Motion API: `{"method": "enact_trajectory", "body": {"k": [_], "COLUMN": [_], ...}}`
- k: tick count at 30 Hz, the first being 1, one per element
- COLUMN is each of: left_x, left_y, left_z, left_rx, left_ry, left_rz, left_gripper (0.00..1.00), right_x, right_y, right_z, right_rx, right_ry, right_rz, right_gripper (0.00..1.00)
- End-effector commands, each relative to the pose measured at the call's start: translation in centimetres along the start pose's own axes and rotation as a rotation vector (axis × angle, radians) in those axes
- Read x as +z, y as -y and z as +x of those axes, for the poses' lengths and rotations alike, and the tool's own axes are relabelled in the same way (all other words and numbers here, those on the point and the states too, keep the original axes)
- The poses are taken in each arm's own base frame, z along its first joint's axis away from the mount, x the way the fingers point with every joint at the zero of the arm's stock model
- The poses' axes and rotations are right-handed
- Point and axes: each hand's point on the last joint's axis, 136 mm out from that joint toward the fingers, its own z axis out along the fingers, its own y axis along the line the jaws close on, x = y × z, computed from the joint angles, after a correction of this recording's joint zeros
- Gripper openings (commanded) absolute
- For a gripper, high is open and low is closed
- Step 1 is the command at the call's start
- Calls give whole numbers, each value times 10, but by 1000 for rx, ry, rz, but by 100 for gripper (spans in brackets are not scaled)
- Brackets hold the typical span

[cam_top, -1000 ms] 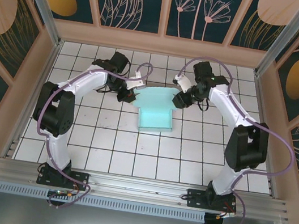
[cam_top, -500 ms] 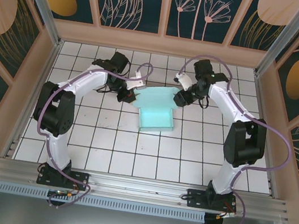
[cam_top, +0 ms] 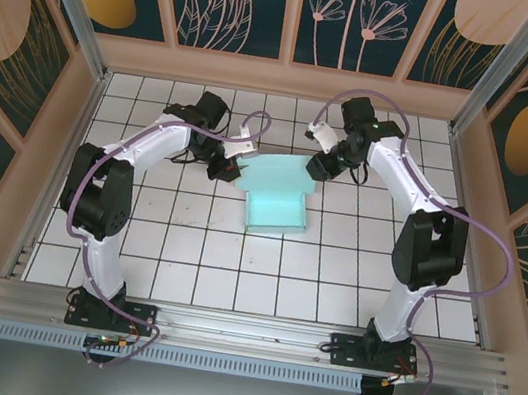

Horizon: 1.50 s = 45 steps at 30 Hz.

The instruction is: Fold the paper box

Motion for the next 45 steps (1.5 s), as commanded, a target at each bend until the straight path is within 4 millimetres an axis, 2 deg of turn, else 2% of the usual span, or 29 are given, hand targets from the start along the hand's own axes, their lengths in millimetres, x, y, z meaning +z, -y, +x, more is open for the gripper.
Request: {"method": "enact_trajectory", "body": {"k": [1, 8, 13, 23, 27, 31, 36, 45], "left_x": [12, 14, 15, 18, 17, 13, 3, -12], "left_y": [9, 8, 8, 10, 10, 9, 11, 22], "left_z": [20, 21, 22, 26, 27, 20, 8, -7], "left_rx": [-31, -39, -44, -64, -61, -47, -15, 36], "left_ry": [-78, -87, -92, -116, -116, -92, -40, 36], "left_rz": [61, 64, 68, 89, 83, 73, 53, 60], "left_gripper": [0, 0, 0, 0, 0, 0, 1, 1], "right_x": [3, 7, 0, 2, -6, -4, -2, -11], "right_y": [-9, -14, -18, -22, -19, -14, -11, -15], "right_z": [6, 11, 7, 10, 7, 10, 11, 4], "right_rx": [-6, -6, -24, -14, -15, -6, 6, -8], "right_ry": [-39, -52, -7, -6, 25, 7, -2, 17], "right_rz": [-48, -75, -81, -96, -77, -48, -36, -12], "right_gripper": [32, 32, 38, 38, 41, 49, 49, 49]}}
